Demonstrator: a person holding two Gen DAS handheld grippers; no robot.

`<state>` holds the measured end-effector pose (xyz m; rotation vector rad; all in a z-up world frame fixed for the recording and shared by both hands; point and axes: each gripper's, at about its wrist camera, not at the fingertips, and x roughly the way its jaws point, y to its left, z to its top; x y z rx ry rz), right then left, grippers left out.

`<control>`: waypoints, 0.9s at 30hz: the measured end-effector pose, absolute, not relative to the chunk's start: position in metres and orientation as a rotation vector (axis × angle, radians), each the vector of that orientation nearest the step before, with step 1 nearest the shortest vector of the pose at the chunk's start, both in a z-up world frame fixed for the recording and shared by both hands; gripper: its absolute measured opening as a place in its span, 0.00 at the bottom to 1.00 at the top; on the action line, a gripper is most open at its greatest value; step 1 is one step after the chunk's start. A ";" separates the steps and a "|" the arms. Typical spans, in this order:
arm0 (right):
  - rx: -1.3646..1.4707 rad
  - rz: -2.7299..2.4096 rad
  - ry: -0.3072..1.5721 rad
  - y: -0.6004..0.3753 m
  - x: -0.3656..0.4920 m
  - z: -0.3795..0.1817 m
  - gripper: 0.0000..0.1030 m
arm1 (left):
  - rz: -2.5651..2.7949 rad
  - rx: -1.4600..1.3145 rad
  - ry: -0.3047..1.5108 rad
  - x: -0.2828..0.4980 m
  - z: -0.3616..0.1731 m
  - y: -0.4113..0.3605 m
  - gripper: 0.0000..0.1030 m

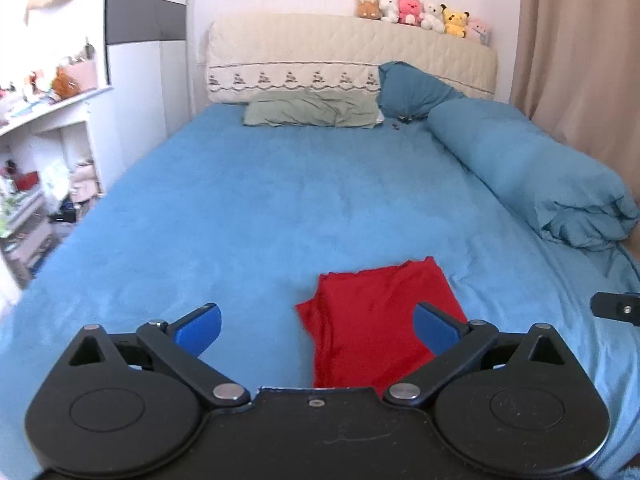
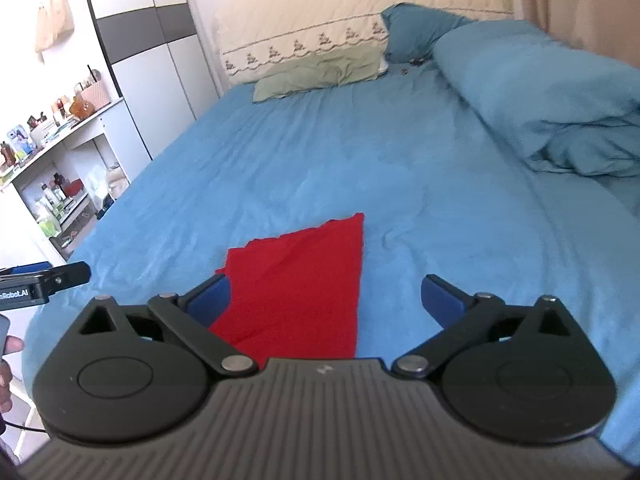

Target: Fold small clothes

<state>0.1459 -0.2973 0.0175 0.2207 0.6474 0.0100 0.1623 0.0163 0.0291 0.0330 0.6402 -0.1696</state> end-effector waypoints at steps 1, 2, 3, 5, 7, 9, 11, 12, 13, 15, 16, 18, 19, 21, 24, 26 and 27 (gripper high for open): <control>0.214 -0.007 0.657 -0.294 0.132 0.025 1.00 | -0.154 0.046 0.643 0.149 0.034 0.017 1.00; 0.209 -0.023 0.666 -0.292 0.119 0.030 1.00 | -0.142 0.059 0.646 0.136 0.038 0.017 1.00; 0.203 -0.037 0.676 -0.288 0.106 0.035 1.00 | -0.139 0.068 0.655 0.122 0.039 0.017 1.00; 0.193 -0.046 0.695 -0.283 0.083 0.040 1.00 | -0.144 0.071 0.671 0.100 0.041 0.017 1.00; 0.192 -0.053 0.714 -0.277 0.060 0.042 1.00 | -0.126 0.073 0.690 0.081 0.038 0.016 1.00; 0.195 -0.050 0.737 -0.272 0.041 0.039 1.00 | -0.110 0.074 0.697 0.064 0.034 0.016 1.00; 0.180 -0.059 0.760 -0.266 0.024 0.035 1.00 | -0.108 0.071 0.700 0.045 0.031 0.016 1.00; 0.166 -0.071 0.767 -0.264 0.016 0.033 1.00 | -0.116 0.073 0.702 0.037 0.029 0.015 1.00; 0.146 -0.081 0.774 -0.260 0.009 0.030 1.00 | -0.123 0.077 0.706 0.031 0.028 0.014 1.00; 0.111 -0.086 0.784 -0.252 -0.005 0.026 1.00 | -0.135 0.088 0.715 0.019 0.025 0.010 1.00; 0.100 -0.086 0.788 -0.249 -0.009 0.024 1.00 | -0.138 0.092 0.716 0.014 0.024 0.009 1.00; 0.085 -0.089 0.792 -0.245 -0.016 0.022 1.00 | -0.146 0.093 0.717 0.009 0.023 0.008 1.00; 0.080 -0.094 0.792 -0.244 -0.019 0.021 1.00 | -0.151 0.089 0.718 0.007 0.023 0.008 1.00; 0.068 -0.109 0.788 -0.242 -0.026 0.020 1.00 | -0.156 0.085 0.708 0.004 0.024 0.007 1.00; 0.056 -0.124 0.784 -0.244 -0.030 0.021 1.00 | -0.151 0.101 0.688 -0.001 0.027 0.006 1.00; 0.051 -0.131 0.780 -0.244 -0.032 0.023 1.00 | -0.144 0.118 0.678 -0.002 0.028 0.004 1.00; 0.052 -0.132 0.775 -0.244 -0.033 0.024 1.00 | -0.143 0.125 0.672 -0.002 0.028 0.003 1.00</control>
